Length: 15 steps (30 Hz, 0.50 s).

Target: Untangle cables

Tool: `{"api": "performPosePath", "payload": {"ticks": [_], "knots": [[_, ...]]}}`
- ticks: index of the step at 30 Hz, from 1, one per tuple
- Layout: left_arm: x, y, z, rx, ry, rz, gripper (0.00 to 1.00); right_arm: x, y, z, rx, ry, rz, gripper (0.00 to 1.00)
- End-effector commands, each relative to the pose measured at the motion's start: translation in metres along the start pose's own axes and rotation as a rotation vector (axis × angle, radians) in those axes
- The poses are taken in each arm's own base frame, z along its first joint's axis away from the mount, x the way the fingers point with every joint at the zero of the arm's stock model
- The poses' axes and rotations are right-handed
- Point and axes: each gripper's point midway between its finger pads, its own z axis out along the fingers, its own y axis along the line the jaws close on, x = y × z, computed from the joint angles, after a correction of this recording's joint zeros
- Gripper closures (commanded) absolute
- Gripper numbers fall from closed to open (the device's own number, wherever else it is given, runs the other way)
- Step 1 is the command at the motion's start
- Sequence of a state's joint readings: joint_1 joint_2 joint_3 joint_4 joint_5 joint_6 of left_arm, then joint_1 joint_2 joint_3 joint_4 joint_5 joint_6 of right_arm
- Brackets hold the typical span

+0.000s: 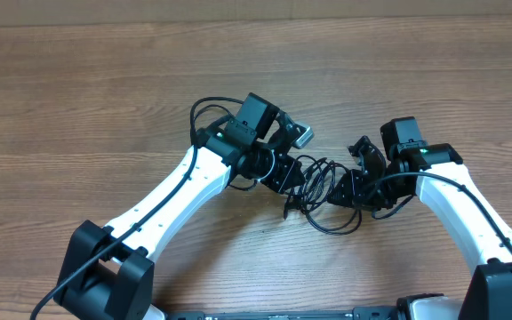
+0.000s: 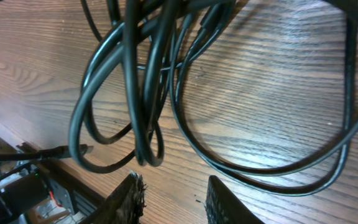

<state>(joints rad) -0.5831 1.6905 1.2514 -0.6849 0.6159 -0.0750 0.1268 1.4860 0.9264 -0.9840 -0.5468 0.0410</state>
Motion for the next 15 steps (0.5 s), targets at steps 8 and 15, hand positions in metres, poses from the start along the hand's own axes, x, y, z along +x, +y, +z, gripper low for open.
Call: {"api": "performPosePath", "payload": {"ticks": [8,15], "knots": [[0.000,-0.006,-0.004,0.006,-0.009,0.014,0.96,-0.027,-0.001,0.004,0.002,-0.113,-0.050,0.68],[0.000,-0.006,-0.004,0.006,-0.009,0.014,0.96,-0.029,0.019,0.004,-0.109,-0.118,-0.063,0.75]]}}
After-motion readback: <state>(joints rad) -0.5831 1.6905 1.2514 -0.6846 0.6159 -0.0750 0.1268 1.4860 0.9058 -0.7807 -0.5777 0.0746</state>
